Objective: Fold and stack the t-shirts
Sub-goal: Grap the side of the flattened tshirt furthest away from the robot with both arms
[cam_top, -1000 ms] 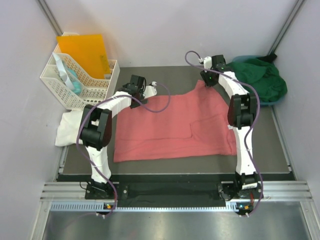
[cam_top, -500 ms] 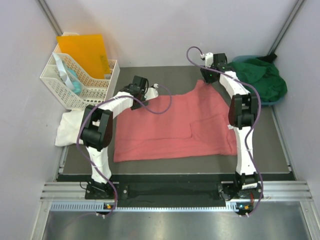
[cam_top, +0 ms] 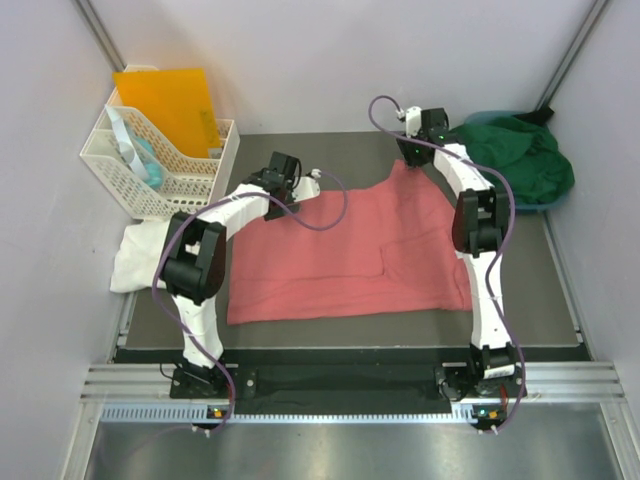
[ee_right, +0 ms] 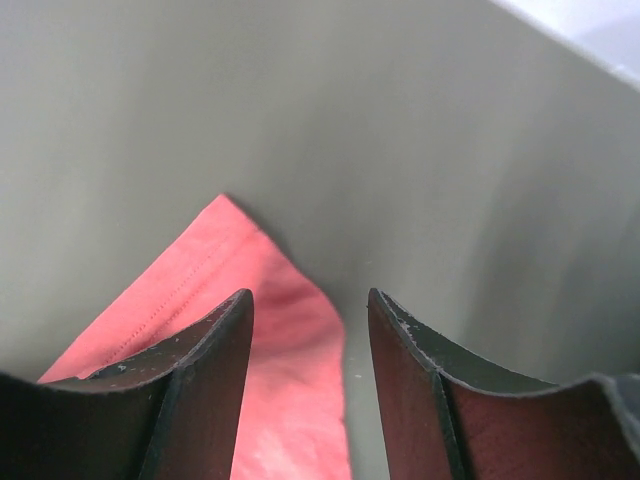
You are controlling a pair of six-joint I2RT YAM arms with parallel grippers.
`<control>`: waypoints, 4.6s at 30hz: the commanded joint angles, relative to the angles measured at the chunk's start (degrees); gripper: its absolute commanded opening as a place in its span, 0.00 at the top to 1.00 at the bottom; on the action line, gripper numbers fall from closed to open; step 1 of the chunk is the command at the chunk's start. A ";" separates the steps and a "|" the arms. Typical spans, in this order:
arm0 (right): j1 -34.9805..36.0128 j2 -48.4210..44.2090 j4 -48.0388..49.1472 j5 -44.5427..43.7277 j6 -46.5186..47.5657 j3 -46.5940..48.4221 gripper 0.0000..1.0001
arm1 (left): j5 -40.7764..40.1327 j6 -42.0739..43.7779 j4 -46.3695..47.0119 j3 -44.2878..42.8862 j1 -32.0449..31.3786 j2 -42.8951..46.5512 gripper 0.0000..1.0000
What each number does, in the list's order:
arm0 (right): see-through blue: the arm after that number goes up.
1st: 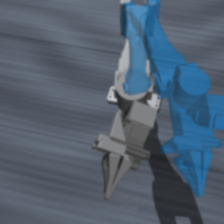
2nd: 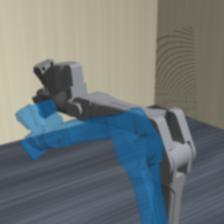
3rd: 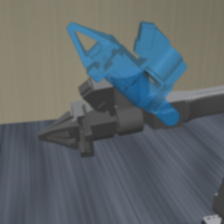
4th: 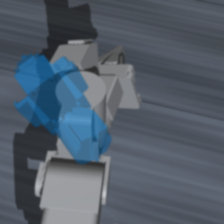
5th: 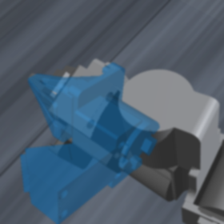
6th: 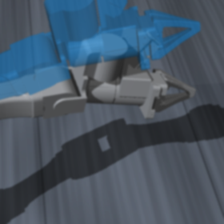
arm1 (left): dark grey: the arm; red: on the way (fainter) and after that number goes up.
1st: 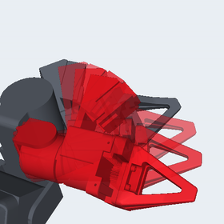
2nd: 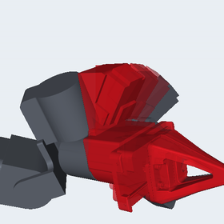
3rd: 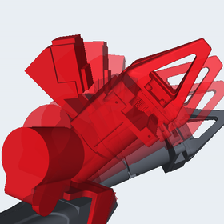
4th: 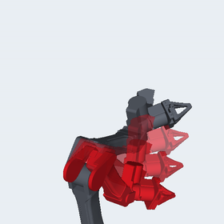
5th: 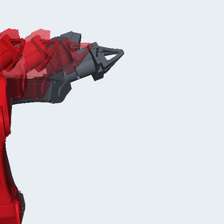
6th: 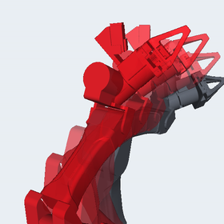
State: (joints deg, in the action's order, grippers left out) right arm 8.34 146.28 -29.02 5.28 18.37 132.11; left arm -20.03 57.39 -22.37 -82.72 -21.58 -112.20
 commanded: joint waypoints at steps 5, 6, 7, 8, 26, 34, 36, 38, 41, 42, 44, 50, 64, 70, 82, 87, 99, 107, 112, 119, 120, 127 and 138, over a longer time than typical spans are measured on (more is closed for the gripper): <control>1.24 -0.12 -0.16 -0.18 -0.88 -1.07 0.50 | -0.45 0.89 -0.13 0.71 -0.12 4.27 0.17; 1.24 -0.03 -0.34 -0.27 -0.88 -1.07 0.50 | -0.53 0.80 -0.04 0.80 -0.13 4.36 0.17; 1.24 -0.03 -0.43 -0.18 -1.05 -1.16 0.50 | -0.45 0.89 -0.04 0.80 -0.13 4.36 0.17; 1.42 -0.11 -0.52 -0.09 -1.32 -1.42 0.50 | -0.36 0.54 -0.04 0.89 -0.13 4.62 0.17; 1.77 -1.17 -2.36 1.93 -0.88 -4.14 1.00 | -0.27 1.94 1.80 5.28 -0.04 9.28 0.17; 2.65 -6.61 -1.83 1.49 0.79 -4.41 1.00 | 0.52 1.15 2.24 7.13 -0.04 9.02 0.17; 2.82 -8.28 -1.92 1.40 1.31 -4.41 1.00 | 1.22 1.32 3.29 8.71 0.22 8.76 0.17; 2.82 -9.25 -2.01 1.14 2.02 -4.58 1.00 | 2.01 2.46 5.13 10.90 0.93 8.14 0.16; 3.26 -11.53 -1.84 0.88 3.33 -6.77 1.00 | 3.24 4.22 7.25 9.35 2.95 4.46 0.15; 3.26 -12.67 -1.23 0.70 3.69 -7.74 1.00 | 3.77 4.57 6.99 8.11 4.08 3.32 0.15; 3.35 -13.91 -0.78 0.61 4.22 -10.90 1.00 | 7.10 4.05 4.28 1.29 6.10 -0.63 0.15; 3.70 -17.51 -0.78 0.70 5.88 -16.71 1.00 | 22.36 5.80 -15.05 -20.88 10.85 -8.55 0.14; 4.05 -22.35 -0.87 -0.97 7.91 -21.90 1.00 | 28.55 29.62 -46.80 -38.75 15.43 -19.37 0.16; 4.23 -24.28 -0.87 -1.94 9.05 -22.60 1.00 | 27.86 30.33 -46.37 -38.66 15.52 -21.83 0.16; 5.28 -26.04 -0.69 -2.82 10.28 -24.01 1.00 | 27.50 31.47 -42.84 -41.64 16.57 -24.29 0.15; 5.81 -26.48 -0.87 -2.99 10.63 -24.62 1.00 | 27.41 32.79 -43.28 -43.05 17.01 -27.01 0.16; 6.60 -28.24 -0.60 -4.40 11.86 -27.17 1.00 | 28.91 34.37 -43.63 -50.09 18.42 -31.23 0.17; 7.13 -27.80 -0.52 -4.58 12.30 -26.03 1.00 | 27.24 37.27 -46.97 -50.00 18.60 -31.94 0.19; 7.39 -27.19 -0.69 -5.10 12.65 -25.68 1.00 | 27.59 37.71 -46.62 -51.66 19.03 -31.85 0.19; 7.74 -26.66 -0.60 -5.02 13.09 -25.15 1.00 | 28.03 38.42 -48.29 -52.28 18.95 -33.43 0.20; 7.83 -26.48 -0.60 -5.10 13.09 -24.98 1.00 | 27.94 38.59 -48.64 -52.20 18.95 -33.78 0.21; 7.92 -26.92 -0.78 -5.10 13.80 -24.97 1.00 | 27.94 37.63 -49.09 -51.93 18.68 -35.98 0.45; 7.92 -26.92 -0.69 -6.95 14.41 -24.71 1.00 | 27.68 35.69 -44.08 -49.30 17.81 -35.37 1.00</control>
State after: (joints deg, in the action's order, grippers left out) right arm 15.57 122.23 -31.05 -0.86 32.03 104.75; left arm 6.13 92.64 -71.07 -134.23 -3.49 -145.14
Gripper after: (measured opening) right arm 0.009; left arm 0.019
